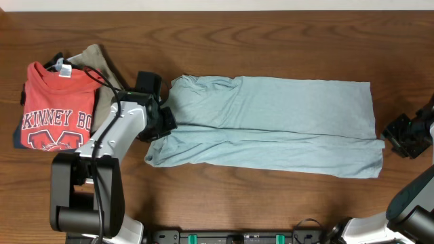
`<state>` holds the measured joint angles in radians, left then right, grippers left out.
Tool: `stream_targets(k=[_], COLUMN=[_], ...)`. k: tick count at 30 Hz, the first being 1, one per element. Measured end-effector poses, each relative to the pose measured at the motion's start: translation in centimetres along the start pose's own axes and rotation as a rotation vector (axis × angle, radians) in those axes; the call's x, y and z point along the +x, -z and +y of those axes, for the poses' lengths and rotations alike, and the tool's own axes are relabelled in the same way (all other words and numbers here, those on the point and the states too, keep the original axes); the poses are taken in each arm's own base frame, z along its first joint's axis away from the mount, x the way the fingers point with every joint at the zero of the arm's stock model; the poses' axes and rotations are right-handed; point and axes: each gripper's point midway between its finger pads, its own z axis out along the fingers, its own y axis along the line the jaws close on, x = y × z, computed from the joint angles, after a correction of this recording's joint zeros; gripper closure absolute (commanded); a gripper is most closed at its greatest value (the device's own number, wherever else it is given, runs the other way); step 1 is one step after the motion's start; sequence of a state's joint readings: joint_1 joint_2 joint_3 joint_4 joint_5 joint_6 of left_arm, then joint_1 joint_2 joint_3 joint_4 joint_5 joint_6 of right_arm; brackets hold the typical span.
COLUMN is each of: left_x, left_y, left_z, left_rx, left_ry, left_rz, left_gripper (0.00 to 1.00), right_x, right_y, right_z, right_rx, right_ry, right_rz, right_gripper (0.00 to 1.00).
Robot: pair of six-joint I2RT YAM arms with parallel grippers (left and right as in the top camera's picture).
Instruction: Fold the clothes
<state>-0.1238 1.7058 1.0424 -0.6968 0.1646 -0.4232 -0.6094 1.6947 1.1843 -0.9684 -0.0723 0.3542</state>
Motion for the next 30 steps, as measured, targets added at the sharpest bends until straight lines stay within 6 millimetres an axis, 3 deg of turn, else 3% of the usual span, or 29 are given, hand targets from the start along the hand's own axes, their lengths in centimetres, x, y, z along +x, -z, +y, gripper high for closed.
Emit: stream_targets(k=[7, 10, 12, 15, 20, 26, 30], left_x=[-0.9, -0.9, -0.9, -0.9, -0.7, -0.6, -0.6], left_y=[0.0, 0.1, 0.2, 0.6, 0.8, 0.8, 0.8], left_z=[-1.0, -1.4, -1.6, -1.9, -1.8, -1.8, -1.8], left_rx=[0.046, 0.07, 0.08, 0.095, 0.096, 0.095, 0.095], left_ry=[0.023, 0.025, 0.027, 0.029, 0.033, 0.034, 0.033], left_rz=[-0.033, -0.032, -0.032, -0.035, -0.029, -0.027, -0.027], left_gripper=[0.94, 0.94, 0.94, 0.94, 0.94, 0.94, 0.94], right_x=[-0.1, -0.2, -0.2, -1.5, -4.5, -3.5, -2.7], right_y=[0.0, 0.0, 0.0, 0.1, 0.8, 0.6, -1.4], right_z=[0.0, 0.1, 0.2, 1.4, 4.6, 7.8, 8.3], right_rx=[-0.001, -0.003, -0.009, -0.068, -0.195, -0.234, -0.203], right_ry=[0.004, 0.021, 0.038, 0.079, 0.182, 0.34, 0.387], right_rz=[-0.003, -0.007, -0.008, -0.06, -0.193, -0.202, -0.153], right_gripper=[0.6, 0.66, 0.75, 0.98, 0.99, 0.99, 0.99])
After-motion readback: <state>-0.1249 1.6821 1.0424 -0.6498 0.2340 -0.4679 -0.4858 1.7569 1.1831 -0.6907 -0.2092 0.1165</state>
